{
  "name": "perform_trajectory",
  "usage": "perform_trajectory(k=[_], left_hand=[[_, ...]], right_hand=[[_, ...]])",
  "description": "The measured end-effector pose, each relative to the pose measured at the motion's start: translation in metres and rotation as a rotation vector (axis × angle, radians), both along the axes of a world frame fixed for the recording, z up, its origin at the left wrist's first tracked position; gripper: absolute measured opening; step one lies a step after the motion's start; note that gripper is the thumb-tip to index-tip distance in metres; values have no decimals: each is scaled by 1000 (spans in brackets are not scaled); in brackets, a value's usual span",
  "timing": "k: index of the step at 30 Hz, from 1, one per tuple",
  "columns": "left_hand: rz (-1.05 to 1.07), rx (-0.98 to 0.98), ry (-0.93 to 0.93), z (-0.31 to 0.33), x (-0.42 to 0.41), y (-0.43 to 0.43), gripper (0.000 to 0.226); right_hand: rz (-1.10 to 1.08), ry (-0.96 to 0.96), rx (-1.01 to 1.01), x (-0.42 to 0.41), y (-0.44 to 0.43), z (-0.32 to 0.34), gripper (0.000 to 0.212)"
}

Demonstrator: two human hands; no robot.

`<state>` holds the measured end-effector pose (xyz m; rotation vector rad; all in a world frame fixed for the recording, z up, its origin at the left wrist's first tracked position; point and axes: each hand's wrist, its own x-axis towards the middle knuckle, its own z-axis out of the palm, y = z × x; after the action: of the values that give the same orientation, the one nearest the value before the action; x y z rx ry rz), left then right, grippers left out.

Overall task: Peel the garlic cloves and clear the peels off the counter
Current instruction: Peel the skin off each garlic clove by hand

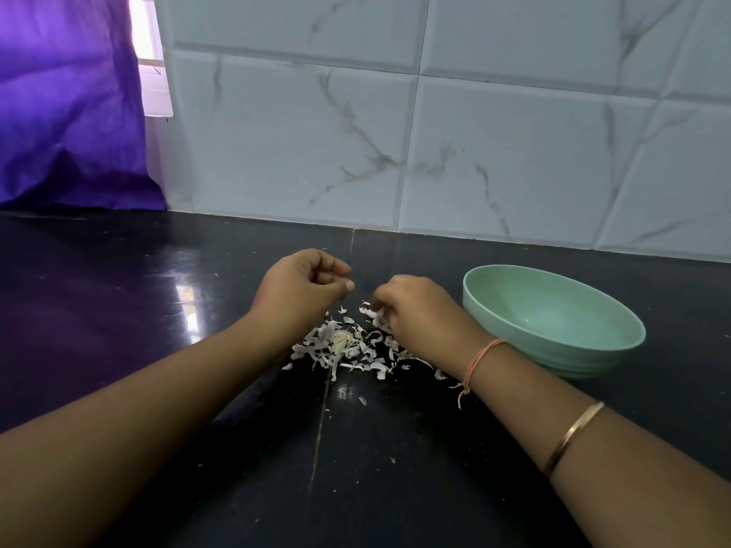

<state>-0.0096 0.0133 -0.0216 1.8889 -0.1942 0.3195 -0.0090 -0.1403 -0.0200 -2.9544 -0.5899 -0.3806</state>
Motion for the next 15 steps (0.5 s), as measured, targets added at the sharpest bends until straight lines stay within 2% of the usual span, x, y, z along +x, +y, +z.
perform_trajectory(k=[5, 10, 15], left_hand=[[-1, 4, 7, 1, -1, 0, 13], [3, 22, 7, 1, -1, 0, 14], [-19, 29, 44, 0, 0, 0, 17]], right_hand=[[-97, -127, 109, 1, 1, 2, 30], [-58, -205, 213, -1, 1, 1, 30], [20, -231, 478, -1, 2, 1, 26]])
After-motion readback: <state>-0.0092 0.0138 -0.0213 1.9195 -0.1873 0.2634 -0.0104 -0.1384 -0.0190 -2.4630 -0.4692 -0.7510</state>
